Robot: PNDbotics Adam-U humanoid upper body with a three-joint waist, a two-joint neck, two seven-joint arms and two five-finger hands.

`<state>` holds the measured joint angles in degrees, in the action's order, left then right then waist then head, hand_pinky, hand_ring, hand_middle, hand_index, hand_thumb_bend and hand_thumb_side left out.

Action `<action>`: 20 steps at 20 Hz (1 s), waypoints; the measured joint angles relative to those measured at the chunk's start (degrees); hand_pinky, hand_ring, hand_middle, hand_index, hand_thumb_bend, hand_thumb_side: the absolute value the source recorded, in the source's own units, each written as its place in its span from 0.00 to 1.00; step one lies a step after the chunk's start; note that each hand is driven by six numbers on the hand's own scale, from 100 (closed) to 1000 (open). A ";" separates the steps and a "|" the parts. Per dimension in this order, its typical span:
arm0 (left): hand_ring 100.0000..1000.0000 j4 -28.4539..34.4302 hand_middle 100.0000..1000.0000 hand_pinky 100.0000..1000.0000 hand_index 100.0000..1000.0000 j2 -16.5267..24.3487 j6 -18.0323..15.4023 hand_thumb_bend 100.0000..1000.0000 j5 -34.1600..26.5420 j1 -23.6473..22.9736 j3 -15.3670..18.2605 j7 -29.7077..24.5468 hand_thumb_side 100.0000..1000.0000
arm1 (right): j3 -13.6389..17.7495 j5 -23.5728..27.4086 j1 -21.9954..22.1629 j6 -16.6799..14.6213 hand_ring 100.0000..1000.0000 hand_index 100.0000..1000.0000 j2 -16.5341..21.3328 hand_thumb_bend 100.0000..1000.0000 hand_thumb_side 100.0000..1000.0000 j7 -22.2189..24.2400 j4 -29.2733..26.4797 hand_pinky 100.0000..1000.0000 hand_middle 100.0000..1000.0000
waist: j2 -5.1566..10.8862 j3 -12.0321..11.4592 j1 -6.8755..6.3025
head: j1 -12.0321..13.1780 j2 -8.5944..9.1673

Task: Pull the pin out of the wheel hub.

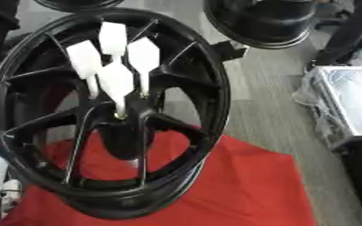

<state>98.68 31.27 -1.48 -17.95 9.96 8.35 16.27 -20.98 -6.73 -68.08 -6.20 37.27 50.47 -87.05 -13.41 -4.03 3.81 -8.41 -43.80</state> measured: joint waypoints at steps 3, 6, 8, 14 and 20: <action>0.85 0.00 0.92 0.83 0.95 0.00 0.00 0.80 0.00 -0.48 0.31 0.22 0.59 | -1.14 -1.33 -1.07 0.04 0.73 0.84 -3.38 0.38 0.29 0.97 1.28 0.84 0.77 | 0.01 0.30 0.18 | 0.10 0.00; 0.85 0.00 0.92 0.83 0.95 0.01 -0.09 0.81 0.00 -1.00 0.70 0.59 0.59 | -1.35 -2.39 -1.41 0.04 0.72 0.85 -7.06 0.38 0.28 1.26 1.79 0.83 0.77 | 0.02 0.77 0.38 | 0.47 0.00; 0.85 -0.01 0.92 0.83 0.95 0.02 -0.16 0.81 0.00 -1.42 0.92 0.88 0.59 | -1.35 -2.93 -1.33 0.12 0.70 0.86 -9.04 0.38 0.27 1.35 1.84 0.82 0.76 | 0.02 1.12 0.50 | 0.81 0.00; 0.85 -0.16 0.92 0.83 0.95 0.39 -0.26 0.82 0.04 -2.45 1.55 1.55 0.58 | -2.09 -5.61 0.88 0.20 0.68 0.86 -13.47 0.38 0.25 1.43 0.88 0.80 0.76 | 0.04 1.81 0.80 | 1.92 0.00; 0.85 -0.17 0.92 0.83 0.95 0.50 -0.31 0.82 0.11 -2.88 1.76 1.77 0.58 | -2.75 -6.81 2.31 0.62 0.71 0.84 -15.68 0.40 0.24 1.52 -0.28 0.81 0.77 | 0.04 2.10 0.81 | 2.37 0.00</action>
<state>98.51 31.77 -1.79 -17.84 7.08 10.10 18.04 -23.73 -13.54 -65.77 -5.58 21.59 51.99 -87.33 -13.38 -1.93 4.61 -6.05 -43.80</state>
